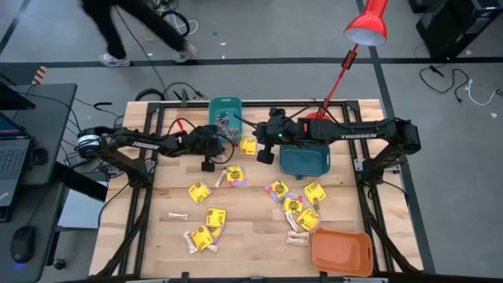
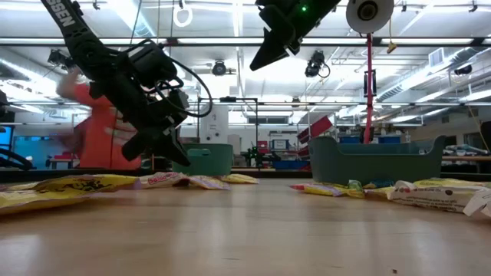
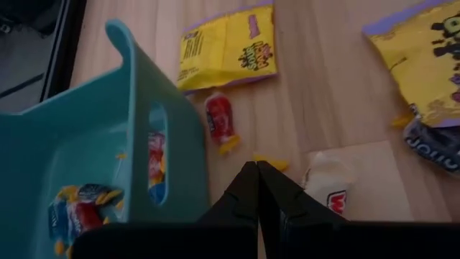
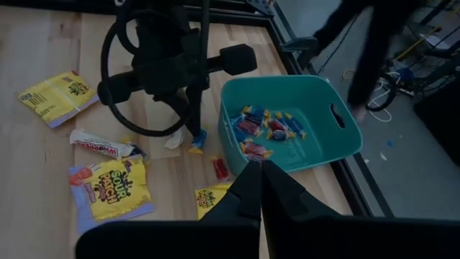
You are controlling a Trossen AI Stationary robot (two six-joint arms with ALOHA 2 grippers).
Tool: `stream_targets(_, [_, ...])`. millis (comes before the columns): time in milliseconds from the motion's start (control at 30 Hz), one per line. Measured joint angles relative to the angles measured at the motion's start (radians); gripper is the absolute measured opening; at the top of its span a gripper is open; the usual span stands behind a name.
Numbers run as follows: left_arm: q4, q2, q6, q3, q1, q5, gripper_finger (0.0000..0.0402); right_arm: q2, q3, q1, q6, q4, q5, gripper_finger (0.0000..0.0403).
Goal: Sort candy
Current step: Put the blue candy into the green bin
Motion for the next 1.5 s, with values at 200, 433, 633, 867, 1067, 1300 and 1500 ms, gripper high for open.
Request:
stream_targets(200, [0.0,0.01,-0.044,0.0,-0.001,-0.007,0.0,0.0,0.0,0.008,0.001,0.0,0.0,0.0])
stream_targets(433, [0.002,0.075,-0.15,0.0,-0.005,-0.048,0.0,0.0,0.0,0.012,0.0,0.0,0.0,0.0])
stream_targets(633, [0.015,0.091,-0.15,0.0,-0.005,-0.02,0.0002,0.0,0.0,0.012,-0.001,0.0,0.0,0.0])
stream_targets(867, [0.039,0.092,-0.127,0.0,-0.006,0.14,0.0003,0.0,0.0,0.012,-0.003,0.0,0.0,0.0])
stream_targets(1067, [0.052,0.092,-0.129,0.0,-0.005,0.138,0.0003,0.0,0.0,0.012,-0.003,0.0,0.0,0.0])
stream_targets(1300, [0.06,0.071,-0.156,0.0,-0.005,0.036,0.0005,0.0,0.0,0.011,-0.003,0.0,0.0,0.0])
stream_targets(1500, [0.006,0.032,-0.152,0.0,-0.005,0.006,0.0017,0.0,0.0,0.011,-0.003,0.001,0.0,0.0])
